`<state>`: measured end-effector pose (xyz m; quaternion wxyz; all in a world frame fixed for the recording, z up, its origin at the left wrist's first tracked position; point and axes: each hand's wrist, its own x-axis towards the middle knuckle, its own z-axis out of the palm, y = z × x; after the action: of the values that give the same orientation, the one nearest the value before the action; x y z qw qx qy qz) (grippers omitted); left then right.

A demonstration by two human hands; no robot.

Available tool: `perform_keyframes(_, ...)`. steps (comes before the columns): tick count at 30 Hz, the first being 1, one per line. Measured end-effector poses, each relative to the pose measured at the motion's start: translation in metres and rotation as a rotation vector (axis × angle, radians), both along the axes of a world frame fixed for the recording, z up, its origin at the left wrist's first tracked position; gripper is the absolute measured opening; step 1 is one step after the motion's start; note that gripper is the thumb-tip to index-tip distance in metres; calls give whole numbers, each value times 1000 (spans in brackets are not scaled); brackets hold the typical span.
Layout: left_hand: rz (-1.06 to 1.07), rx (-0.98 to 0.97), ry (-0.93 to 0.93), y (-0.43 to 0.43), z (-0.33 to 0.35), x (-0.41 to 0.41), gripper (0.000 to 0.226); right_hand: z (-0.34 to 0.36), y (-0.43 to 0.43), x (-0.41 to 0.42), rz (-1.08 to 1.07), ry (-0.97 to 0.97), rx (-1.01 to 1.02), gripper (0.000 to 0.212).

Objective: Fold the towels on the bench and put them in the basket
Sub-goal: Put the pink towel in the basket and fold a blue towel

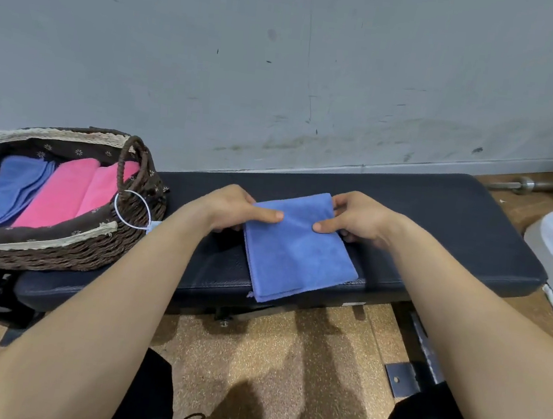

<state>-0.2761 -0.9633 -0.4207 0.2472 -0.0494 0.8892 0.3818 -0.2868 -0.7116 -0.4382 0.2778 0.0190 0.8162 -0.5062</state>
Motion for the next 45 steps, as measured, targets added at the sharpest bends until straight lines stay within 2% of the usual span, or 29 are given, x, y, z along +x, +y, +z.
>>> perform_keyframes(3,17,28,-44,-9,-4,1,49,-2,5,-6,-48,-109,-86,24)
perform_keyframes(6,176,171,-14,-8,-6,-1,28,5,5,-13,-104,-171,-147,10)
perform_keyframes(7,229,234,-16,-6,-7,-1,23,5,5,-15,-121,-167,-146,16)
perform_keyframes(11,327,401,0,2,-7,1,24,6,1,-15,-158,-122,-114,31)
perform_keyframes(17,250,416,61,-2,-3,7,26,7,-1,-11,-133,-38,-72,27)
perform_keyframes(25,99,340,146,-13,3,20,26,13,3,7,-76,82,-132,22)
perform_keyframes(30,-21,326,222,-20,3,36,18,9,7,26,-57,188,-163,20)
perform_keyframes(34,-138,187,332,-23,-1,47,25,-1,14,41,-7,339,-87,21)
perform_keyframes(38,-191,190,381,-23,-10,61,34,-3,18,53,28,353,-40,21)
perform_keyframes(41,-290,91,497,-22,-16,66,42,1,15,58,-9,296,-34,18)
perform_keyframes(43,-358,-12,547,-21,-19,68,42,7,8,62,-72,257,-45,25)
perform_keyframes(45,-404,-103,571,-19,-21,71,36,14,-4,66,-96,349,136,48)
